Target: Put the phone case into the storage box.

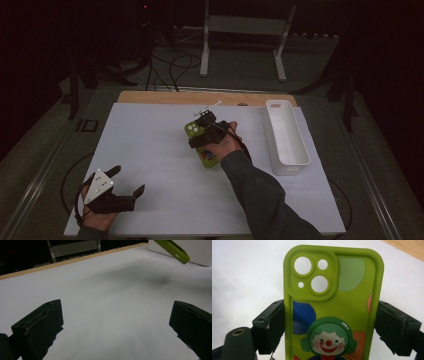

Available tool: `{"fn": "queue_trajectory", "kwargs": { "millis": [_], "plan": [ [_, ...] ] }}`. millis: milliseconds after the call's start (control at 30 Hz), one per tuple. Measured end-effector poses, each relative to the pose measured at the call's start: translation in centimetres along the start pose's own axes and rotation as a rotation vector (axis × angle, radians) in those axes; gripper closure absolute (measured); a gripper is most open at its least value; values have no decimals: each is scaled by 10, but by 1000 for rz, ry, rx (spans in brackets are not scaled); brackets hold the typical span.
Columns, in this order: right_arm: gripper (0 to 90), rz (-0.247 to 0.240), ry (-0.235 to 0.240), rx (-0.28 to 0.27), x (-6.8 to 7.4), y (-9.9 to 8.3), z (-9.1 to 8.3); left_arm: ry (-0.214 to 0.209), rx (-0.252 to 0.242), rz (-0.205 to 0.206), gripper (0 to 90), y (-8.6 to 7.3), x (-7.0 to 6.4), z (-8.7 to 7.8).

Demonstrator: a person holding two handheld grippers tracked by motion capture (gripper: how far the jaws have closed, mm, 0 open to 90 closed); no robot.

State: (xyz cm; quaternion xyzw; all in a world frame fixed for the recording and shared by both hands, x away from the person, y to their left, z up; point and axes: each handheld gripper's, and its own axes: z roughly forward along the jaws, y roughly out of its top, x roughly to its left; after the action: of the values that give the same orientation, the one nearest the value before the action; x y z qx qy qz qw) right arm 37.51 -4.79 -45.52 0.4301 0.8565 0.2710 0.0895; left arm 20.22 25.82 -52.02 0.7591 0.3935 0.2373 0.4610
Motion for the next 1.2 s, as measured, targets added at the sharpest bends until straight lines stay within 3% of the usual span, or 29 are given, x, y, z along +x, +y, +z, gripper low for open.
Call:
{"fn": "queue_trajectory", "kwargs": {
  "millis": [467,933,967,1200],
  "plan": [
    [157,31,-15,-80,-9,7,-17,0,3,0,0,0,0,0],
    [157,54,-27,-117,-15,11,-25,1,0,0,0,0,0,0],
    [157,72,-36,-143,-20,13,-29,1,0,0,0,0,0,0],
    [157,100,-43,-172,-28,14,-34,2,2,0,0,0,0,0]
  ]
}}
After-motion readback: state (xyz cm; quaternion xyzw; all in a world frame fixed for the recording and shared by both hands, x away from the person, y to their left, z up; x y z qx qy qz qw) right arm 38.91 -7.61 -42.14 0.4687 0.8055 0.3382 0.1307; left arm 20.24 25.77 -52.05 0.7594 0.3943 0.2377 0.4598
